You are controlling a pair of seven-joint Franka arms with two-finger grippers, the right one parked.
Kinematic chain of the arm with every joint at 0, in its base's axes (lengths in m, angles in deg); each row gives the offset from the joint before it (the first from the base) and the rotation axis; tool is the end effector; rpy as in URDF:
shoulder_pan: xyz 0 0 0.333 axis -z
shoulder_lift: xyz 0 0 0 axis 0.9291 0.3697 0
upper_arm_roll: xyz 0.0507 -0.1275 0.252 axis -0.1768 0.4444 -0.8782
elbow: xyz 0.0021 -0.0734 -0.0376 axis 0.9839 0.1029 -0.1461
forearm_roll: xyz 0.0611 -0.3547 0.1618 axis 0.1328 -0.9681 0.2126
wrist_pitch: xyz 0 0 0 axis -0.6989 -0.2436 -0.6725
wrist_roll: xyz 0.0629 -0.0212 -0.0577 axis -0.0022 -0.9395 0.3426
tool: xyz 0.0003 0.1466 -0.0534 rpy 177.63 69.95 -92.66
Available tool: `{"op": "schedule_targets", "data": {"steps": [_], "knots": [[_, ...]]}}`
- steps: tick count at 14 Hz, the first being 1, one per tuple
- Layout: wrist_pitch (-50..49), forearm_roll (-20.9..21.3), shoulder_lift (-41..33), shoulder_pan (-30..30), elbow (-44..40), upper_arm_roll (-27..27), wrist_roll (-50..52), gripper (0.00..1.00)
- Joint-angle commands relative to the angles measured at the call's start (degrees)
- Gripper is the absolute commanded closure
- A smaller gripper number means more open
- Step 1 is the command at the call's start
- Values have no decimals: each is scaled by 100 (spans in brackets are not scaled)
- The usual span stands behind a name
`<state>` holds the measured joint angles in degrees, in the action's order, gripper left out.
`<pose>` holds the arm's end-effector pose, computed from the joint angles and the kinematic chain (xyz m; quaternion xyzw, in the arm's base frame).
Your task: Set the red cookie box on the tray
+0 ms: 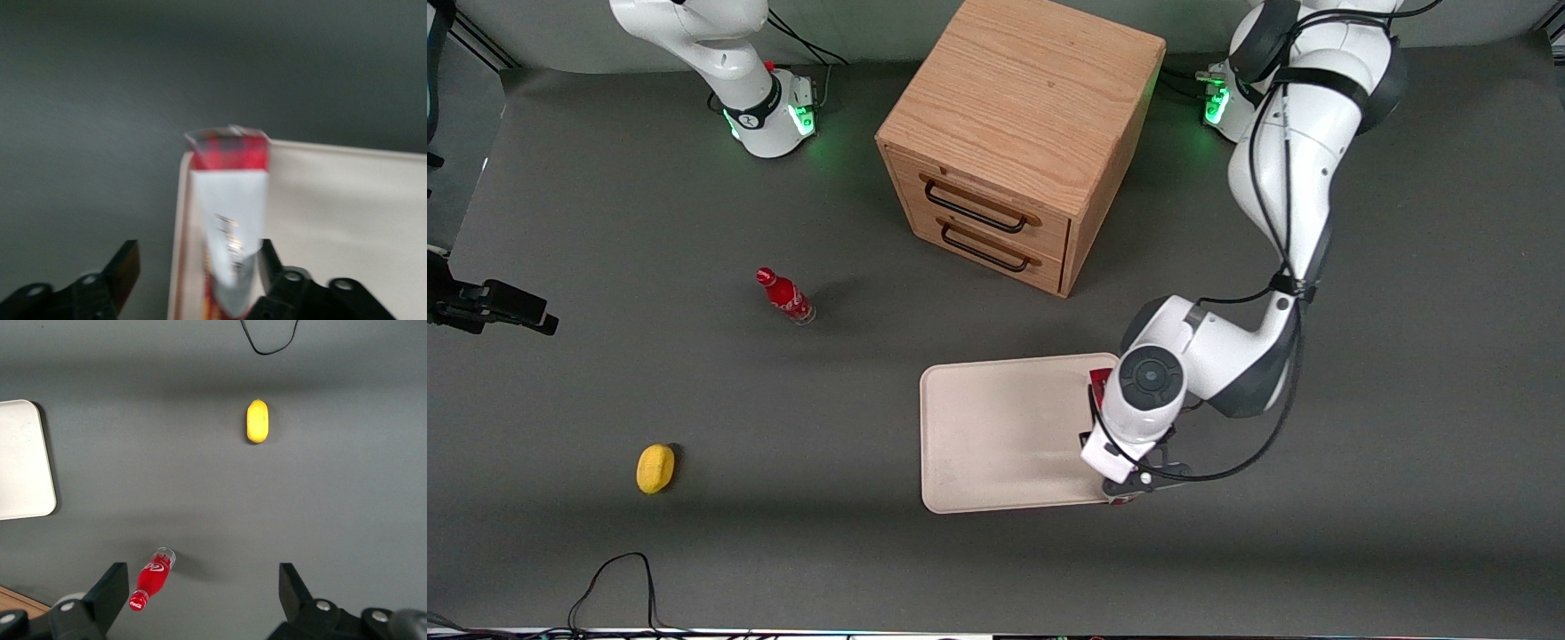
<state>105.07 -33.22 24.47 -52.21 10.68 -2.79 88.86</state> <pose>0.6939 -0.3166 0.2192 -0.9949 -0.0836 -0.0527 0.0200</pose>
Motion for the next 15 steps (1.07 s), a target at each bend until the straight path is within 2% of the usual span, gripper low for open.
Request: {"op": "schedule_targets", "data": {"steps": [1, 3, 5, 8, 10, 11, 13, 15], "knots": [[-632, -373, -828, -316, 304, -136, -886, 0], [-915, -882, -1556, -474, 741, -539, -1239, 0], [-994, -1200, -2338, -694, 1374, -908, -1791, 0], [-1765, -1289, -3158, -1028, 1816, -1348, -3003, 0], [-2092, -1289, -3553, -1265, 1929, -1437, -3480, 0], [-2015, -1350, -3895, -1371, 2270, -1446, -3508, 0], [-1674, -1849, -4685, -1617, 3165, -1446, -3578, 0], [-1496, -1869, -5153, -1731, 3704, -1446, -3849, 0]]}}
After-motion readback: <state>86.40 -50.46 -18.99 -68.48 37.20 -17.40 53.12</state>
